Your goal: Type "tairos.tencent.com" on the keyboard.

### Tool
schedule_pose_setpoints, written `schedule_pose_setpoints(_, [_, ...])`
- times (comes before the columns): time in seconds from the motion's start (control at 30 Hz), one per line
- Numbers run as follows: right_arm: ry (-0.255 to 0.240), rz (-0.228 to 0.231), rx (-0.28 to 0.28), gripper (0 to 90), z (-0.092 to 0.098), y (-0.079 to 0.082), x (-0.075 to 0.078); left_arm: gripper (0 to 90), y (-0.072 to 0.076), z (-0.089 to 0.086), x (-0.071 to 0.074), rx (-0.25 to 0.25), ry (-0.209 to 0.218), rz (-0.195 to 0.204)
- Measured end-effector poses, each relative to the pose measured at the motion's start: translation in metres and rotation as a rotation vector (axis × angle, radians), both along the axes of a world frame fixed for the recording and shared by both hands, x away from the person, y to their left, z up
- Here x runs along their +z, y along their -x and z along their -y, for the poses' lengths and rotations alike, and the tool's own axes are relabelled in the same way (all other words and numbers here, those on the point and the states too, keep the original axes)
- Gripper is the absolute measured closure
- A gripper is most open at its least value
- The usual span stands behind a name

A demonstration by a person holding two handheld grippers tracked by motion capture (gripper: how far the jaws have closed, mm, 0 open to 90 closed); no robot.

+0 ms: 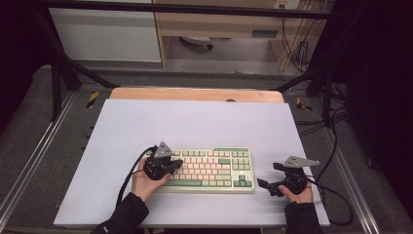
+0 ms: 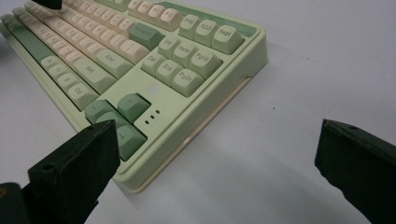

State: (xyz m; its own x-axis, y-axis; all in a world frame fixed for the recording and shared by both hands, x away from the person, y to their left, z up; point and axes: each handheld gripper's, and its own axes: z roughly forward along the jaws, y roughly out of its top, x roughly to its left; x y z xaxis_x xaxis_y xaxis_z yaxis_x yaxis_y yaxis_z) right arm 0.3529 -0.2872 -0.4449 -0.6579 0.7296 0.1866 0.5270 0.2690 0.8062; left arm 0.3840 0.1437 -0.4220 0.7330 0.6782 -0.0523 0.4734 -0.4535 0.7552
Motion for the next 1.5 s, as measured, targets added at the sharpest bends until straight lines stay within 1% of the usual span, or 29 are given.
schedule_pose_setpoints(0.1, [0.0, 0.002, 0.001, 0.6, 0.0, 0.0, 0.0, 90.0, -0.001, 0.001, -0.003, 0.005, -0.015, 0.0])
schedule_pose_setpoints(0.33, [0.001, -0.002, 0.001, 0.6, 0.0, 0.0, 0.0, 90.0, 0.0, 0.0, -0.004, 0.004, -0.016, 0.007])
schedule_pose_setpoints(0.43, [0.0, 0.0, 0.001, 0.6, 0.0, 0.0, 0.0, 90.0, 0.0, 0.0, -0.006, 0.006, -0.028, 0.004])
schedule_pose_setpoints(0.57, [0.0, -0.002, 0.002, 0.6, 0.0, 0.0, 0.0, 90.0, 0.0, 0.0, -0.006, 0.006, -0.021, 0.004])
schedule_pose_setpoints(0.73, [0.0, -0.002, 0.002, 0.6, 0.0, 0.0, 0.0, 90.0, 0.003, -0.003, 0.0, 0.0, 0.007, 0.012])
schedule_pose_setpoints(1.0, [0.003, 0.002, 0.001, 0.6, 0.0, 0.0, 0.0, 90.0, 0.01, -0.012, 0.01, -0.012, 0.027, 0.028])
schedule_pose_setpoints(1.2, [0.004, 0.0, 0.001, 0.6, 0.0, 0.0, 0.0, 90.0, 0.015, -0.02, 0.015, -0.011, 0.025, 0.043])
schedule_pose_setpoints(1.5, [0.004, 0.002, 0.0, 0.6, -0.001, 0.0, 0.0, 90.0, 0.021, -0.036, 0.019, 0.0, 0.016, 0.052])
